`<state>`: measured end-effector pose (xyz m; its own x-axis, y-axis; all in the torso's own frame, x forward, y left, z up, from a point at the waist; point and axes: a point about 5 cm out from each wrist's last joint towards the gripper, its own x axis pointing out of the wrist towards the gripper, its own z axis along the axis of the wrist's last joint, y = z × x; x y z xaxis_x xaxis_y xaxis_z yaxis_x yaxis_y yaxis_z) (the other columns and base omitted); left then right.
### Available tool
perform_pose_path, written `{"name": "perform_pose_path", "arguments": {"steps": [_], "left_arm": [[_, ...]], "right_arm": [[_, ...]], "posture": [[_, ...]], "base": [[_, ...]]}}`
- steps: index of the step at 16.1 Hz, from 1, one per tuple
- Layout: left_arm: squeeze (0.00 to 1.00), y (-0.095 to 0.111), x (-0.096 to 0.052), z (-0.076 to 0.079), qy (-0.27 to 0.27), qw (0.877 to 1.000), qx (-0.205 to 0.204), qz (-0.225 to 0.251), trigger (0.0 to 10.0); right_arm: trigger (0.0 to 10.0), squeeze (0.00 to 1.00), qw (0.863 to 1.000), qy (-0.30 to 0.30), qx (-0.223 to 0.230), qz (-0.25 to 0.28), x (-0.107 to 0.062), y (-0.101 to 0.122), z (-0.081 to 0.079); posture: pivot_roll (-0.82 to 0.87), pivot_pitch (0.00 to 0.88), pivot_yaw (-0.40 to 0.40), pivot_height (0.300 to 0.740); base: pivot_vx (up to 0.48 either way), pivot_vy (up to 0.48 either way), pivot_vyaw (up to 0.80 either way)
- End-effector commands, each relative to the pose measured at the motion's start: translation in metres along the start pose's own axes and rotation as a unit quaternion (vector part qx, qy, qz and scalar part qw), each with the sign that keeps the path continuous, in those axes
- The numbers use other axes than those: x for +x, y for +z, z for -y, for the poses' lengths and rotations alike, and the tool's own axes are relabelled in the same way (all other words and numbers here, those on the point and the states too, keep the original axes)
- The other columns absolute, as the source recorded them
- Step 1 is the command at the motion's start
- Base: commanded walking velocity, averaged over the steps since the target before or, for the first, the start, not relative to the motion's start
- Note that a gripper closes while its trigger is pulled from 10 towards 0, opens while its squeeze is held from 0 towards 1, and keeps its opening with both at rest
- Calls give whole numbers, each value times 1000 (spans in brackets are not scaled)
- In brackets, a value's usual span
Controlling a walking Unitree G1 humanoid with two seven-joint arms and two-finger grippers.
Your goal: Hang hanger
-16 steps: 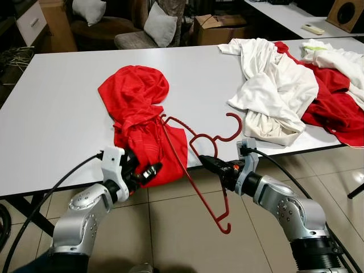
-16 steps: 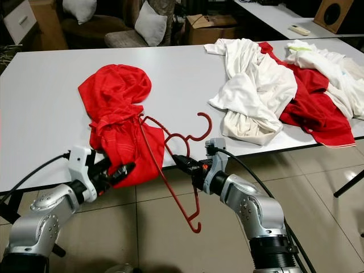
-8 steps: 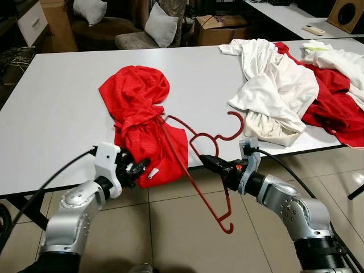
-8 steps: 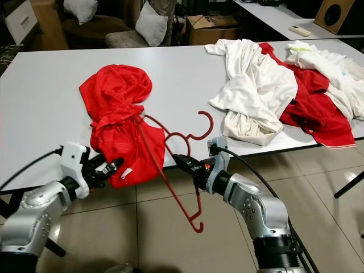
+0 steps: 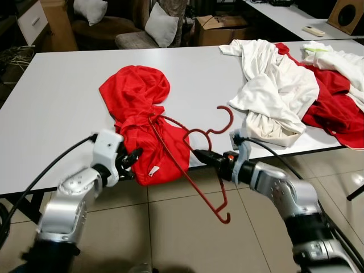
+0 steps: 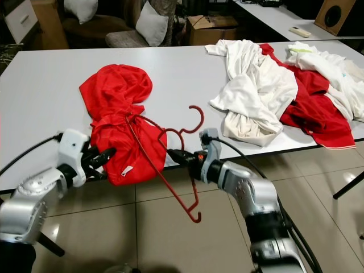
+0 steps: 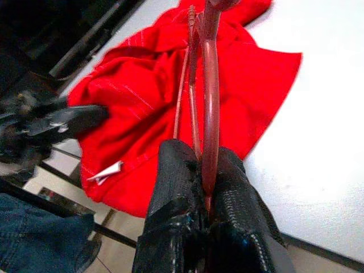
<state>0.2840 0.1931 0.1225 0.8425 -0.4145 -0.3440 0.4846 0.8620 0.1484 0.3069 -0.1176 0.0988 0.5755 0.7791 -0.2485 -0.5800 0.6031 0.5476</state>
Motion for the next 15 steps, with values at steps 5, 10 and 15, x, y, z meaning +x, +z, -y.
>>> {"name": "perform_pose_path", "arguments": {"steps": [5, 10, 15], "left_arm": [[0, 46, -19, 29, -135, 981, 139, 15, 0], [0, 29, -24, 21, -70, 987, 139, -33, 0], [0, 31, -17, -5, 56, 993, 99, 16, 0]], "right_arm": [[10000, 0, 997, 8, 6, -70, 2, 5, 14], [10000, 0, 1000, -21, 4, -4, 6, 42, 23], [10000, 0, 990, 11, -10, 141, -1, 87, 20]], "posture": [[43, 0, -85, 740], [56, 0, -122, 740], [40, 0, -105, 740]], "base": [[0, 0, 0], [0, 0, 0], [0, 0, 0]]}}
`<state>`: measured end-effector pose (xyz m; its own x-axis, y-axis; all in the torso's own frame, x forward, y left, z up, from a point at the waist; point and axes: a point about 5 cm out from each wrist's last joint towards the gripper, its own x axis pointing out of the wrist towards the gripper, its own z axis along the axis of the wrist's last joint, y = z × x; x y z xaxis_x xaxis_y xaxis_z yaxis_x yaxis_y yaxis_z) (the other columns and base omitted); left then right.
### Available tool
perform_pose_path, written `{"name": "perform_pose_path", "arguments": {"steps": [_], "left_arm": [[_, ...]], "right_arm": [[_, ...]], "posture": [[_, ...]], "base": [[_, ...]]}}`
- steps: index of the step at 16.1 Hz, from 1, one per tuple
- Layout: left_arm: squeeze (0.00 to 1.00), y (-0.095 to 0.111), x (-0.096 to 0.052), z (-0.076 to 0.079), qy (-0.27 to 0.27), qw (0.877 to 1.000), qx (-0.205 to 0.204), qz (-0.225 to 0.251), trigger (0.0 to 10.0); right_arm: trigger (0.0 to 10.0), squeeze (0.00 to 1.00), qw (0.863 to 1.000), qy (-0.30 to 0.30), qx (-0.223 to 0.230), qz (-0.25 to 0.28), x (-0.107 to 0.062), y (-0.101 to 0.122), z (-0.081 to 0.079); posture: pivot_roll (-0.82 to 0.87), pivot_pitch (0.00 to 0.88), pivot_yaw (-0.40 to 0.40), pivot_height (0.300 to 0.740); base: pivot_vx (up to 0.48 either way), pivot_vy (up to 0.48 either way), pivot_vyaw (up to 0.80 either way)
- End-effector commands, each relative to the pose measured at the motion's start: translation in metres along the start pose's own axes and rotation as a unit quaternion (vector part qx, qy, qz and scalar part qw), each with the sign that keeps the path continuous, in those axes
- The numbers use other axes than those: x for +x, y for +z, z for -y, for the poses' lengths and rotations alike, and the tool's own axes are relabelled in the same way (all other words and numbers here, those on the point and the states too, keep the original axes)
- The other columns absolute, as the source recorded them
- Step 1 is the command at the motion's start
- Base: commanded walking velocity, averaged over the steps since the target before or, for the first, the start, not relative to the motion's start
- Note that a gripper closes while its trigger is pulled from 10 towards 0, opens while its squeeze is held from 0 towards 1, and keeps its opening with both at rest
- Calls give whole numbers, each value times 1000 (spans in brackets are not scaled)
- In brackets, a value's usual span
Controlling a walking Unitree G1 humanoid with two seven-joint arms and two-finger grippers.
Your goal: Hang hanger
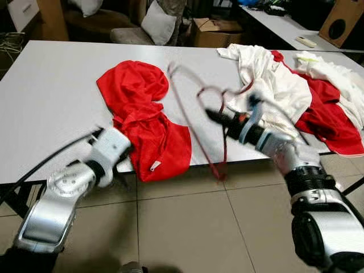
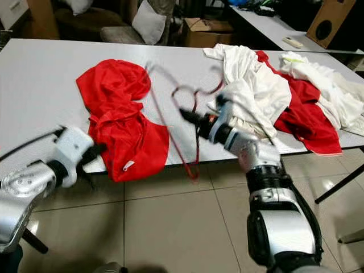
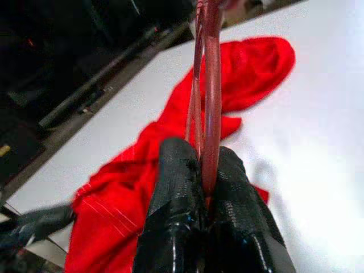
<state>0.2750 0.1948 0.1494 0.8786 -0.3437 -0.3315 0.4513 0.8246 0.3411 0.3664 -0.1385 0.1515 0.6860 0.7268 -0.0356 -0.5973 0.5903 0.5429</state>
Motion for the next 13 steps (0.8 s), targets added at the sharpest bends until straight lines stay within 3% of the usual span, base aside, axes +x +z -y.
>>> {"name": "perform_pose_path", "arguments": {"steps": [1, 3, 4, 5, 6, 7, 8, 9, 10, 11, 13], "left_arm": [[0, 10, 3, -11, 42, 998, -20, 41, 0], [0, 10, 8, -12, 48, 994, -70, 73, 0], [0, 8, 10, -7, 40, 986, -133, 88, 4667], [0, 5, 9, -3, 28, 980, -171, 97, 10000], [0, 2, 6, 2, 9, 975, -193, 111, 10000], [729, -4, 0, 5, 8, 967, -215, 137, 10000], [729, -6, -3, 6, 12, 965, -218, 144, 10000], [1000, -17, -8, 6, 25, 969, -209, 132, 10000], [1000, -29, -14, 15, -14, 967, -224, 117, 10000], [1000, -36, -19, 24, -56, 964, -236, 104, 10000], [1000, -49, -22, 37, -97, 957, -265, 75, 10000]], "right_arm": [[10000, 0, 999, 18, -12, 38, -8, 16, -2], [10000, 0, 997, 21, -27, 65, -24, 22, -5], [10000, 0, 996, 10, -36, 76, -36, 18, -8], [10000, 0, 995, -2, -58, 77, -46, 12, -12], [10000, 0, 993, -21, -85, 75, -55, 3, -17], [10000, 0, 989, -50, -108, 85, -68, -12, -28], [10000, 0, 988, -59, -110, 92, -72, -16, -32], [10000, 0, 983, -85, -128, 105, -80, -27, -43], [10000, 0, 977, -97, -160, 101, -86, -39, -60], [10000, 0, 976, -106, -156, 111, -89, -44, -68], [10000, 0, 975, -132, -130, 121, -95, -52, -70]], "posture": [[18, 0, -80, 740], [-5, 0, -58, 740], [-19, 0, -42, 740], [-33, 0, -28, 740], [-48, 0, -18, 740], [-61, 0, -5, 740], [-67, 0, 1, 740], [-83, 0, 15, 740], [-107, 0, 31, 740], [-122, 0, 39, 740], [-125, 0, 46, 740]], "base": [[0, 0, 0], [0, 0, 0], [0, 0, 0], [0, 0, 0], [0, 0, 0], [0, 0, 0], [0, 0, 0], [0, 0, 0], [0, 0, 0], [0, 0, 0], [0, 0, 0]]}}
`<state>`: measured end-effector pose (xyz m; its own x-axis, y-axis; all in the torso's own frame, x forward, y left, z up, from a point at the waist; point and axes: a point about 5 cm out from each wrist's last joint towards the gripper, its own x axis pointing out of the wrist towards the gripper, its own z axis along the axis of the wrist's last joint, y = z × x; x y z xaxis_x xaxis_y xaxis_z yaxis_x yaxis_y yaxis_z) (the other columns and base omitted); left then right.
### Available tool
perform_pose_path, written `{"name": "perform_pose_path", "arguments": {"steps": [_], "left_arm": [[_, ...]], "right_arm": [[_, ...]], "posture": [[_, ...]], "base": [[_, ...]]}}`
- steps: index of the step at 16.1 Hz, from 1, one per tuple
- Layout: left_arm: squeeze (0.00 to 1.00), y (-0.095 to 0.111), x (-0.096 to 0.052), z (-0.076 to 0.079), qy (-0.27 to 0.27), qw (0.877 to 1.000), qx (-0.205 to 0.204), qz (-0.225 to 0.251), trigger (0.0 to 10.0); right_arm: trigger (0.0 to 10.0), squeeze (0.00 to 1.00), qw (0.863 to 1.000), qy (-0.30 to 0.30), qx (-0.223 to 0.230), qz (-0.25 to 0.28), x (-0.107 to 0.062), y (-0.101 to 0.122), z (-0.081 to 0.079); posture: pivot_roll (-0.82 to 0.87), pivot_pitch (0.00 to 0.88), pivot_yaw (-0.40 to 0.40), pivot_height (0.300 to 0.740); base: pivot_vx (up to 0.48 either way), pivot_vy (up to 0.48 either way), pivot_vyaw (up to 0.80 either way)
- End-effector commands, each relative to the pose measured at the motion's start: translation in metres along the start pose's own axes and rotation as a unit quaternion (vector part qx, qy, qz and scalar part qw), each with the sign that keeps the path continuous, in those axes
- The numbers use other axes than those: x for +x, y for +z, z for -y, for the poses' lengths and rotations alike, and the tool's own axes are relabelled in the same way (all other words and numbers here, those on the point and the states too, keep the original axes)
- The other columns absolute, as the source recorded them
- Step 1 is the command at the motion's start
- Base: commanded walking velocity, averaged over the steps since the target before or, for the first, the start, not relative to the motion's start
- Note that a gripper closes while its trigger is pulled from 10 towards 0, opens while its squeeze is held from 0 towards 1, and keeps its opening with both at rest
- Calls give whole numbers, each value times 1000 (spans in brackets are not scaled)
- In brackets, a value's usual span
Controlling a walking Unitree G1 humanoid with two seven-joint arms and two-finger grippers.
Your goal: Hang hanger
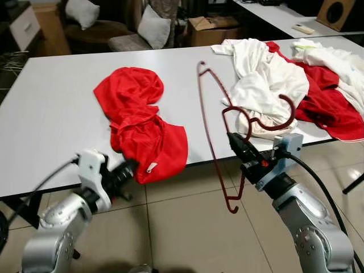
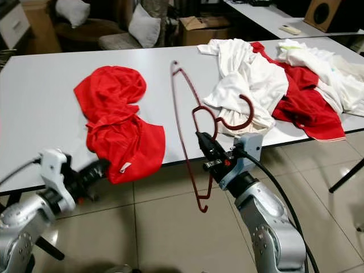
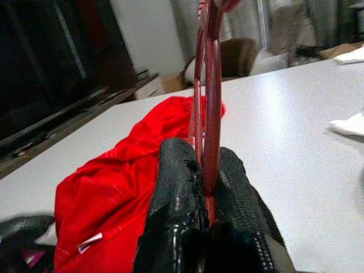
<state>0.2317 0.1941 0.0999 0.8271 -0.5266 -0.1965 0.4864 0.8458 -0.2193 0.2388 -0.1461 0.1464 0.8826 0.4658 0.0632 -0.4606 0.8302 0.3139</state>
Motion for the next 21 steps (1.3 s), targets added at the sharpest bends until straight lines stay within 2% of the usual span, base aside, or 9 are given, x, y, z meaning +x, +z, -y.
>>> {"name": "perform_pose_path", "arguments": {"steps": [1, 4, 5, 6, 7, 11, 12, 13, 21], "left_arm": [[1000, -4, 2, 0, -10, 999, -41, 11, 10000], [1000, -16, 8, -6, 17, 999, -24, -19, 10000], [235, -20, 12, -8, 39, 999, -13, -34, 10000], [51, -19, 16, -7, 48, 998, -25, -21, 10000], [0, -21, 18, -8, 55, 998, -11, -28, 10000], [0, -22, 20, -14, 89, 996, 3, -28, 10000], [0, -23, 20, -13, 85, 996, 9, -28, 7922], [0, -23, 20, -14, 88, 996, 17, -26, 0], [0, -6, 22, -46, 198, 966, 160, -32, 0]], "right_arm": [[10000, 0, 1000, -12, -1, -2, -6, -1, -3], [10000, 0, 999, -14, -10, -31, -14, -7, -6], [10000, 0, 998, -20, -31, -59, -20, -11, -1], [10000, 0, 996, -36, -44, -73, -23, -13, 7], [10000, 0, 996, -45, -37, -67, -24, -11, 9], [10000, 0, 996, -43, -35, -69, -26, -12, 4], [10000, 0, 996, -43, -34, -71, -26, -14, 3], [10000, 0, 996, -44, -32, -71, -25, -15, 2], [10000, 0, 996, -51, -32, -72, -22, -15, 4]], "posture": [[-127, 0, 47, 740], [-138, 0, 43, 740], [-145, 0, 38, 740], [-148, 0, 36, 740], [-151, 0, 36, 740], [-157, 0, 45, 740], [-157, 0, 49, 740], [-157, 0, 49, 740], [-157, 0, 46, 740]], "base": [[0, 0, 0], [0, 0, 0], [0, 0, 0], [0, 0, 0], [0, 0, 0], [0, 0, 0], [0, 0, 0], [0, 0, 0], [0, 0, 0]]}}
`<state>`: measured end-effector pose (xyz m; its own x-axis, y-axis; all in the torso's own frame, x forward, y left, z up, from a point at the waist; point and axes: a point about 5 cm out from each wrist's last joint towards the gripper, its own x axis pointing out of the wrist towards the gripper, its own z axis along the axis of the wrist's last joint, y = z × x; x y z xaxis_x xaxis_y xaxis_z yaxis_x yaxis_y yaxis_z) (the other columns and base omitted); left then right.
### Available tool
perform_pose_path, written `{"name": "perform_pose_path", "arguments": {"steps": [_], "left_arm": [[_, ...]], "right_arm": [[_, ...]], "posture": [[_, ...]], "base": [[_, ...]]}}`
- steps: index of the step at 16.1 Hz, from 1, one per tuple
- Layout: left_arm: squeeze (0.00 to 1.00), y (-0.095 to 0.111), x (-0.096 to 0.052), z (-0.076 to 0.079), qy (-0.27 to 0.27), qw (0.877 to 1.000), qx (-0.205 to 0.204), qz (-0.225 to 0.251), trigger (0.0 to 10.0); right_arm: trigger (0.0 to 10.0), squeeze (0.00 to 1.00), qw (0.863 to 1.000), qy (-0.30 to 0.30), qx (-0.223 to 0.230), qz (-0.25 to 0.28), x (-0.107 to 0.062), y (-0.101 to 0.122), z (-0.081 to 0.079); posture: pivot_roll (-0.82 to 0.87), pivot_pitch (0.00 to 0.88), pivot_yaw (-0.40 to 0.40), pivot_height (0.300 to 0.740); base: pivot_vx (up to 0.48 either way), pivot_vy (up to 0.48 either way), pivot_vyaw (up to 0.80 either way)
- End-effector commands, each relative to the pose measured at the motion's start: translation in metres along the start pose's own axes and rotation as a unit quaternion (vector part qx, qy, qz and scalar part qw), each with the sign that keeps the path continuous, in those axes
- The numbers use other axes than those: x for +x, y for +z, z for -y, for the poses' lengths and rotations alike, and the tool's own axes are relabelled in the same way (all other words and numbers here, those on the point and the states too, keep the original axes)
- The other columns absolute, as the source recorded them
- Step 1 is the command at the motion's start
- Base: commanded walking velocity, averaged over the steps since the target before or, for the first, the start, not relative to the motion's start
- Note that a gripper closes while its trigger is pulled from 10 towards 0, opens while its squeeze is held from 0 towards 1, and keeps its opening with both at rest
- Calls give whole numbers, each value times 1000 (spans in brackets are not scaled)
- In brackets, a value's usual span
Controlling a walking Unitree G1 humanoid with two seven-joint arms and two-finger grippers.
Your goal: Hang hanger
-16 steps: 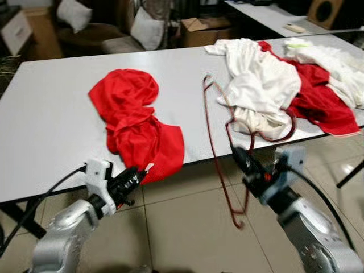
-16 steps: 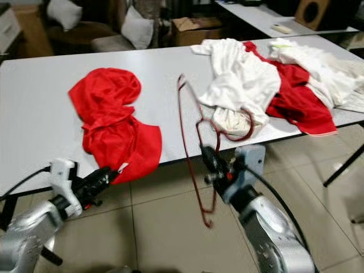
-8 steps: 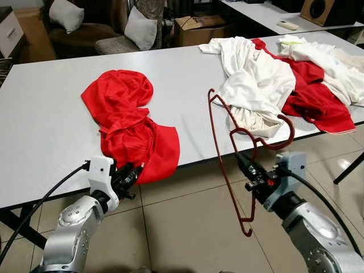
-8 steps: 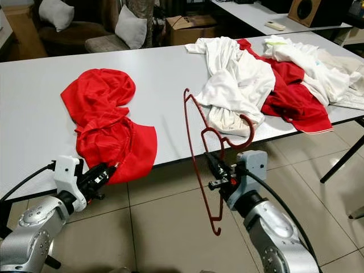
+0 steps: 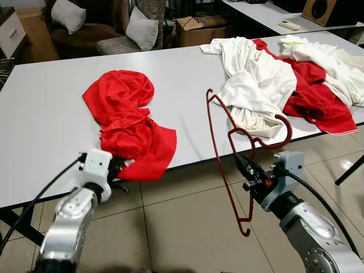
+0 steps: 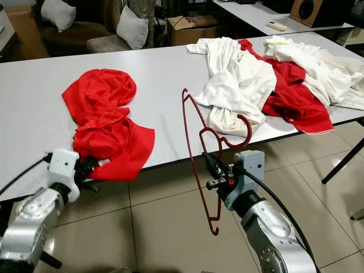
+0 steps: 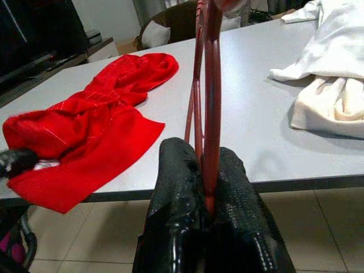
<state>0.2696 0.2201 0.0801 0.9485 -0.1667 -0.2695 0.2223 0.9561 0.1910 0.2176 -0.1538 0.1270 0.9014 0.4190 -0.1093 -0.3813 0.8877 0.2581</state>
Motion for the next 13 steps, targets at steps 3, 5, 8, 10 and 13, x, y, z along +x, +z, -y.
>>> {"name": "perform_pose_path", "arguments": {"steps": [3, 5, 8, 10, 13], "left_arm": [[0, 17, 0, -21, 8, 994, 109, 1, 0], [0, 34, 0, -40, 25, 986, 161, 19, 0], [0, 81, -1, -71, 52, 961, 259, 76, 0], [0, 106, -1, -77, 54, 946, 299, 110, 0], [0, 152, -5, -78, 50, 907, 375, 185, 0]], "right_arm": [[10000, 0, 1000, -13, -5, -14, -1, -3, 3], [10000, 0, 1000, -15, -4, -16, -1, -4, 4], [10000, 0, 1000, -16, 4, -8, 2, -3, 3], [10000, 0, 1000, -16, 8, -5, 4, -3, 2], [10000, 0, 1000, -17, 21, 9, 10, -3, 1]], "posture": [[-162, 0, 51, 740], [-158, 0, 53, 740], [-142, 0, 63, 740], [-128, 0, 72, 740], [-97, 0, 86, 740]], "base": [[0, 0, 0], [0, 0, 0], [0, 0, 0], [0, 0, 0], [0, 0, 0]]}}
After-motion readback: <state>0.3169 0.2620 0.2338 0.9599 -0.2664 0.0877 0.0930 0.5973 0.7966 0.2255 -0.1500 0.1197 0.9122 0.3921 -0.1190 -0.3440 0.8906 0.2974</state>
